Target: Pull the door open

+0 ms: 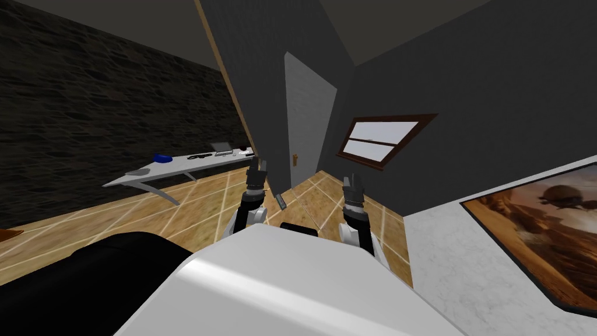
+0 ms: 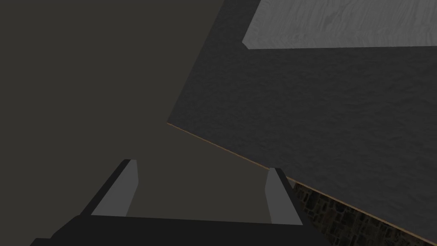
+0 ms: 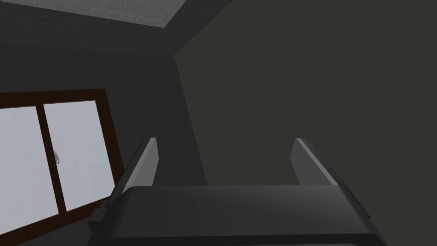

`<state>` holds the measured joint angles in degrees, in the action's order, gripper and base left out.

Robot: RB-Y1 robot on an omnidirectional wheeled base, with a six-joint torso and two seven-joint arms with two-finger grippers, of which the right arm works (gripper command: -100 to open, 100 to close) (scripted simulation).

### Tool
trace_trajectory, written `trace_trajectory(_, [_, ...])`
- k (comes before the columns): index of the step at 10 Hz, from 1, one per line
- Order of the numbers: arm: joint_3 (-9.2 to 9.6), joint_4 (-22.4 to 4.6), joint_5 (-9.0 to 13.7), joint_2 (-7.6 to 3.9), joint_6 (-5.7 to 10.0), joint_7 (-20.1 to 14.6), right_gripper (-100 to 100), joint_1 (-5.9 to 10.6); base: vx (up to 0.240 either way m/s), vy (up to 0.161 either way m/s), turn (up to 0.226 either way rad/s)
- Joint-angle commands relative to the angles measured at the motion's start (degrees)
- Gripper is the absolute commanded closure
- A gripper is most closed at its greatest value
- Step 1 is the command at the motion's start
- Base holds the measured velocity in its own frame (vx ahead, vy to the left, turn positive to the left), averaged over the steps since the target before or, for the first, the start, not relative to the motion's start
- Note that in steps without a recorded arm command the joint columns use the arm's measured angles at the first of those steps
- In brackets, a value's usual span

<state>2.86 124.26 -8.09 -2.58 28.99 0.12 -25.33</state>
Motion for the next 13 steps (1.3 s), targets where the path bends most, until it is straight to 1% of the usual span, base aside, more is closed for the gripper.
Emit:
trace_trajectory(1, [0.59,-1.8,-1.0,-0.46,-0.66,1.9,-100,1.27,0.136,-0.107,0.006])
trace_trajectory(4, [1.70,-4.9,-2.8,-0.95,-1.13,4.9,-100,2.82,0.116,-0.089,0.014])
trace_trajectory(5, [2.25,-6.4,-3.6,-1.20,-1.36,6.4,-100,3.60,0.111,-0.080,0.013])
trace_trajectory(7, [2.87,-8.1,-4.6,-1.38,-1.62,8.1,-100,4.46,0.127,-0.083,0.014])
trace_trajectory(8, [3.48,-9.8,-5.5,-1.55,-1.87,9.8,-100,5.32,0.117,-0.102,0.019])
trace_trajectory(9, [3.79,-10.7,-6.0,-1.64,-2.00,10.6,-100,5.75,0.111,-0.102,0.017])
trace_trajectory(10, [4.42,-12.4,-7.0,-1.78,-2.26,12.3,-100,6.63,0.123,-0.107,0.021])
trace_trajectory(13, [5.41,-15.1,-8.5,-1.92,-2.66,15.0,-100,8.00,0.099,-0.088,0.015])
